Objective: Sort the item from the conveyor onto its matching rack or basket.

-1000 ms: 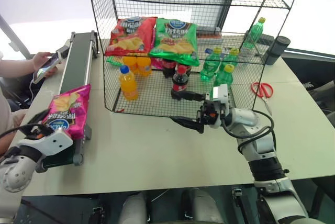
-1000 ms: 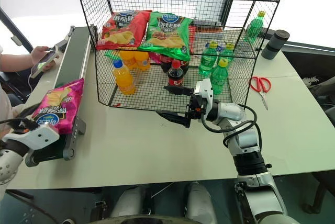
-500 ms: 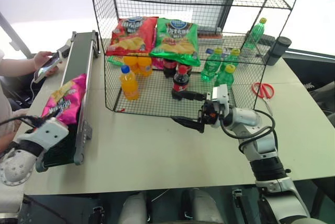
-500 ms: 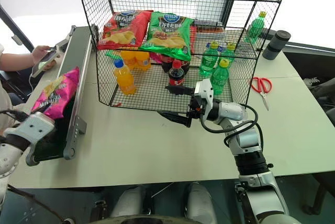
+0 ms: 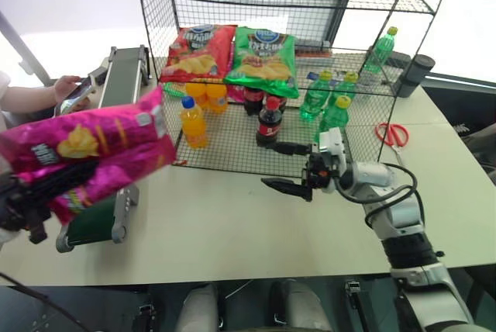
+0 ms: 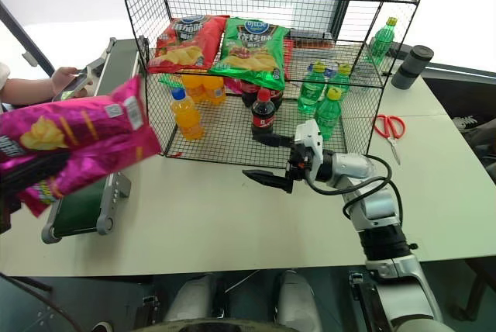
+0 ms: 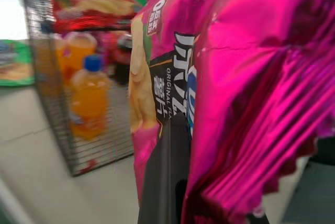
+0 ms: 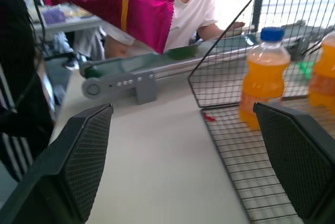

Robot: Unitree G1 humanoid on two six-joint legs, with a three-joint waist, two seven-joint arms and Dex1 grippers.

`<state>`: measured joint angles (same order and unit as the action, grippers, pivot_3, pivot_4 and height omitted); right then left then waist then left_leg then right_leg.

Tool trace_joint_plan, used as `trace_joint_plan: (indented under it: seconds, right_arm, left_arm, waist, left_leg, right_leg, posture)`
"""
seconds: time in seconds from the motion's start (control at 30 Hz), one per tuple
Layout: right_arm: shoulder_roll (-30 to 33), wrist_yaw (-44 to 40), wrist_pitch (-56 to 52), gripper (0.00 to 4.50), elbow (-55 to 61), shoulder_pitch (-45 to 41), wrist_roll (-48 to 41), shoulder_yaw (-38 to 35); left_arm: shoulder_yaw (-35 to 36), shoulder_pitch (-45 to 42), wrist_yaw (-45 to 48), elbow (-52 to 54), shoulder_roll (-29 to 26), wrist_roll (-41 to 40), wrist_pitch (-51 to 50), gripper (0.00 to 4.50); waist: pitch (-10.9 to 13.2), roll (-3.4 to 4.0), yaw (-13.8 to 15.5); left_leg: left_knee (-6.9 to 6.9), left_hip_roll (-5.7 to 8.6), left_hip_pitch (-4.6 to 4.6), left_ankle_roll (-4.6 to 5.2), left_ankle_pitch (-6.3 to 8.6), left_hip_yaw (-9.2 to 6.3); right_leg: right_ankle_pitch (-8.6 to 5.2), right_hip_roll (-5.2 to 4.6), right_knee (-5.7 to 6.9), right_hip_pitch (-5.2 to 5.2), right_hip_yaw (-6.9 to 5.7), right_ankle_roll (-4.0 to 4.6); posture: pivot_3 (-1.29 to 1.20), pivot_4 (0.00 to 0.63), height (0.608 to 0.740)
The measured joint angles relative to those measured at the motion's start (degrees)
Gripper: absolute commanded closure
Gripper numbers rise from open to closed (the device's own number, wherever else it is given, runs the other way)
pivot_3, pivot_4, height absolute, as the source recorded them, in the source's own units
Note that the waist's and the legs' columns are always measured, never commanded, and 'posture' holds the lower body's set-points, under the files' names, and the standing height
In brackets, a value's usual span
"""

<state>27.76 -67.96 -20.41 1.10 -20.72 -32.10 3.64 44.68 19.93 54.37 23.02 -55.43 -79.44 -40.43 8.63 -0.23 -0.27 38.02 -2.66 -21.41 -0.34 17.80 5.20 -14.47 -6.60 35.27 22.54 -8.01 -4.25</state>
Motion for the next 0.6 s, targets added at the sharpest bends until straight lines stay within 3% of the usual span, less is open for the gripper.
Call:
trace_joint_plan:
  seconds: [0.13, 0.23, 0.47, 0.6]
  right_arm:
    - [8.3, -0.6, -20.8, 0.00, 8.5, 3.9, -14.3, -2.9]
    - [10.7, 0.8, -29.1, 0.00, 12.9, 5.3, -23.0, -7.1]
    - [12.4, 7.0, -36.1, 0.00, 18.0, 8.4, -31.9, -12.8]
    - [12.0, 11.0, -36.6, 0.00, 22.5, 10.9, -34.1, -13.6]
  left_arm:
    - [-15.7, -12.7, -3.1, 2.8, 4.5, -7.6, -5.4, 4.44]
    - [-26.0, -20.9, -3.1, 0.4, 8.5, -7.2, -8.3, 4.44]
    - [-36.8, -32.1, 1.6, -7.5, 14.7, -0.4, -11.0, 4.44]
    - [-37.9, -36.0, 4.7, -11.0, 15.8, 2.8, -11.8, 4.44]
  waist:
    - [0.0, -0.01, 0.8]
    - [-0.1, -0.09, 0.5]
    - [-0.1, -0.13, 1.0]
    - [-0.1, -0.20, 1.0]
  left_leg:
    - [0.00, 0.06, 0.00, 0.05, 0.02, -0.03]
    - [-0.01, 0.00, 0.04, 0.02, 0.01, -0.02]
    - [-0.01, 0.06, -0.02, 0.02, 0.00, -0.02]
    - [-0.01, 0.04, -0.03, 0.02, 0.00, -0.04]
  right_leg:
    - [0.01, -0.04, -0.03, -0.03, 0.01, 0.01]
    - [0.02, 0.18, -0.03, -0.05, 0.01, 0.03]
    - [0.01, 0.24, -0.09, -0.01, 0.04, 0.03]
    - [0.01, 0.24, -0.12, -0.02, 0.02, 0.03]
  posture:
    - [0.00, 0.150, 0.740]
    - [0.00, 0.150, 0.740]
    - [0.00, 0.150, 0.740]
    - [0.00, 0.150, 0.740]
